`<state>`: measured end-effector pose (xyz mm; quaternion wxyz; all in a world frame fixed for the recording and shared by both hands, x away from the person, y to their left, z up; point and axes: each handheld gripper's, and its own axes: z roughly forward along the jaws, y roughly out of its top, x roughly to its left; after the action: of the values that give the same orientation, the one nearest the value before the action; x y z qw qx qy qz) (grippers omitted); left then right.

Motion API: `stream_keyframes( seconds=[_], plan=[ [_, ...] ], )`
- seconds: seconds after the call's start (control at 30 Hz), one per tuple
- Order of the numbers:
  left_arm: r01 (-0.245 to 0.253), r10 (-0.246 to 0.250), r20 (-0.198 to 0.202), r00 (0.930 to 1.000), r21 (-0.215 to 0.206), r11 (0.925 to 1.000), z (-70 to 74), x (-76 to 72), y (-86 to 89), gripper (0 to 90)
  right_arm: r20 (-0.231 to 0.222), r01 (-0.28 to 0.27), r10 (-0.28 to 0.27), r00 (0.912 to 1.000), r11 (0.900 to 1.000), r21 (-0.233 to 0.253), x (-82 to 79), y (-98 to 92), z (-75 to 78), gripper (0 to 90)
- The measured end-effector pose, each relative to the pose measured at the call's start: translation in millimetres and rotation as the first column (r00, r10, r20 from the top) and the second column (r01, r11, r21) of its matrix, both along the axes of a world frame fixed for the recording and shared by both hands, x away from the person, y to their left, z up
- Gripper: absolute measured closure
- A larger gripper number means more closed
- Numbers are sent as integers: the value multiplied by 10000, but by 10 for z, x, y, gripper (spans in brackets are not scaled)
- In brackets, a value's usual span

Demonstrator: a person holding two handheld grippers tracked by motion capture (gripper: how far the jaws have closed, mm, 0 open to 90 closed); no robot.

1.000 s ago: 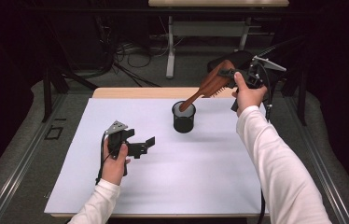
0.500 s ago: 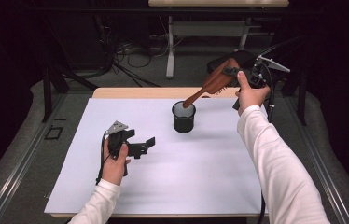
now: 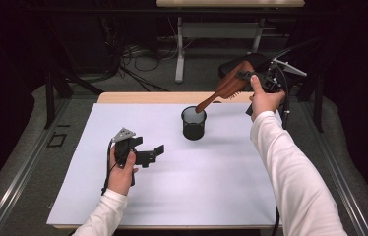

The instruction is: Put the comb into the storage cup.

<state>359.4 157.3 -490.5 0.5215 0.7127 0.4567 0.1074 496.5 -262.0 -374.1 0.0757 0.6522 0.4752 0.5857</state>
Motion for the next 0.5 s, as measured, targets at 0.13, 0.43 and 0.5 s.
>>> stream_keyframes(
  seconds=[0.13, 0.43, 0.5],
  plan=[
    [-1, 1, -36, 10000, -12, 10000, -8, 1, -6, 5, 31, 39, -38, 10000, 9999, -127, 6, 26, -23, 497],
    [12, -12, -104, 9999, -2, 10000, -23, 4, -8, 6, 125, -3, 6, 9999, 9997, -257, 19, 87, -63, 497],
    [16, -16, -98, 10000, -4, 10000, -22, 3, -8, 6, 123, -80, 85, 9999, 9993, -373, 21, 108, -69, 497]
  ],
)
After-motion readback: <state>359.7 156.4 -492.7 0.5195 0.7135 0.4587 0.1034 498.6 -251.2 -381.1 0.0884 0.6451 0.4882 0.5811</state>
